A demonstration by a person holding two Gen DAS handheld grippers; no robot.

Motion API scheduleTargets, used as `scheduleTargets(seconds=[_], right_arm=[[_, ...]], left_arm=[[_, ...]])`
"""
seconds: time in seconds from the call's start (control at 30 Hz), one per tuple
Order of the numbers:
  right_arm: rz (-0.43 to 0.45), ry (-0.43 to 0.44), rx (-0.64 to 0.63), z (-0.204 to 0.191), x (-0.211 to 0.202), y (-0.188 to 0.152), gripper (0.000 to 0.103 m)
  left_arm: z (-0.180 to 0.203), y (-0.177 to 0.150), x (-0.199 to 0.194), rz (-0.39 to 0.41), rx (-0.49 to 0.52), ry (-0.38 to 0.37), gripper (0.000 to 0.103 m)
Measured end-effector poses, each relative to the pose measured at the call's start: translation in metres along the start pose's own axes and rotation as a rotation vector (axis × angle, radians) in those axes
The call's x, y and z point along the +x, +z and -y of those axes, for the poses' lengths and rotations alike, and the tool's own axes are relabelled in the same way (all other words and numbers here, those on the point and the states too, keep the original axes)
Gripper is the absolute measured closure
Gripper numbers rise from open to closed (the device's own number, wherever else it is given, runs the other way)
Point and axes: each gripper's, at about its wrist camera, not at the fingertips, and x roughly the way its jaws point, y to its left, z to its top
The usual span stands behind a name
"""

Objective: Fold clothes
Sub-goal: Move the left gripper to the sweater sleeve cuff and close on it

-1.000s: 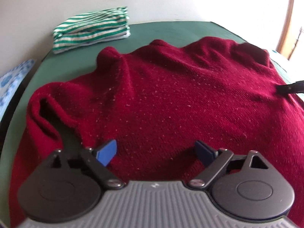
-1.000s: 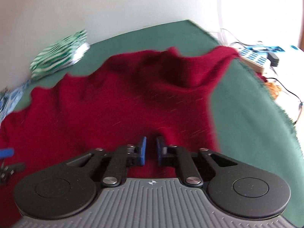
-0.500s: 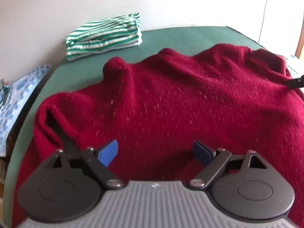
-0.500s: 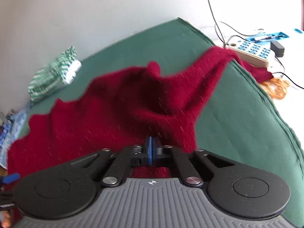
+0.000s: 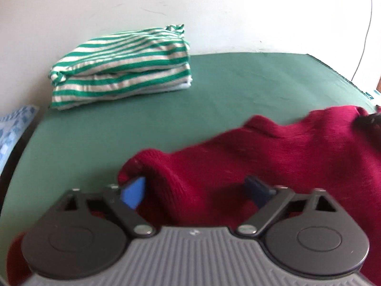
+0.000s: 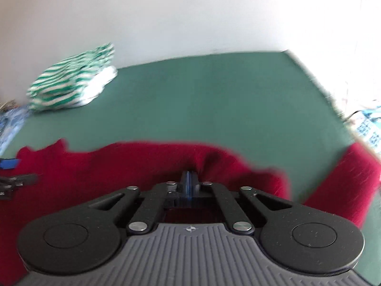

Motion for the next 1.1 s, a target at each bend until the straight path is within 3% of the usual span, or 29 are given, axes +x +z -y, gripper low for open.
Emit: scheduleTargets(seconds=[0.13, 0.27, 0.33, 0.4, 0.47, 0.53, 0.57, 0.6, 0.67, 0.73, 0.9, 0.97, 1.0, 1.03, 1.07, 1.1], right_arm=[[0.031, -0.049, -0.048, 0.008, 0.008, 0.007, 0.103], [0.015, -0.087, -0.069, -0.005, 0.003, 0.013, 0.103], [0.034, -0.087, -0.025, -0.007, -0.023, 0.006, 0.087], [0.002, -0.010, -0.002, -0.005, -0.047, -0.012, 0.082], [-0.026, 0.037, 0.003, -0.004, -0.068, -0.033, 0.076], [-0.041, 0.004, 0.008, 0.001, -0.077, -0.048, 0.080], [-0.029, -0.001, 0.036, 0.011, -0.079, -0.053, 0.088], [-0.014, -0.015, 0.061, 0.020, -0.080, -0.053, 0.089], [0.003, -0.121, 0.078, 0.034, -0.077, -0.050, 0.087], [0.017, -0.122, 0.098, 0.048, -0.071, -0.048, 0.085], [-0.007, -0.232, 0.083, 0.026, -0.062, -0.038, 0.083], [0.008, -0.223, 0.100, 0.008, -0.075, -0.037, 0.079], [0.053, -0.178, 0.095, -0.003, -0.088, -0.042, 0.076], [0.074, -0.128, 0.082, -0.014, -0.098, -0.049, 0.064], [0.048, -0.114, 0.071, -0.022, -0.098, -0.056, 0.055], [0.023, -0.100, 0.059, -0.030, -0.099, -0.063, 0.055]], left_arm=[[-0.015, 0.008, 0.009, 0.009, 0.016, 0.039, 0.001], [-0.023, 0.013, 0.014, -0.003, 0.022, 0.057, 0.001], [-0.022, 0.009, 0.003, 0.005, 0.055, 0.084, 0.005], [-0.026, 0.002, -0.015, 0.011, 0.067, 0.062, 0.015], [-0.030, -0.003, -0.021, 0.011, 0.063, 0.049, 0.012], [-0.035, -0.008, -0.023, 0.007, 0.054, 0.042, 0.009], [-0.038, -0.010, -0.024, 0.005, 0.050, 0.039, 0.009], [-0.040, -0.012, -0.024, 0.003, 0.045, 0.036, 0.009], [-0.045, -0.017, -0.026, 0.000, 0.037, 0.030, 0.001], [-0.049, -0.021, -0.027, -0.004, 0.028, 0.023, 0.001], [-0.060, -0.035, -0.046, 0.002, -0.002, 0.000, 0.001], [-0.062, -0.042, -0.067, 0.018, -0.022, -0.018, 0.011], [-0.063, -0.045, -0.078, 0.026, -0.032, -0.027, 0.010], [-0.064, -0.049, -0.089, 0.034, -0.041, -0.035, 0.009], [-0.065, -0.052, -0.100, 0.043, -0.051, -0.044, 0.008], [-0.067, -0.056, -0.111, 0.051, -0.061, -0.053, 0.008]])
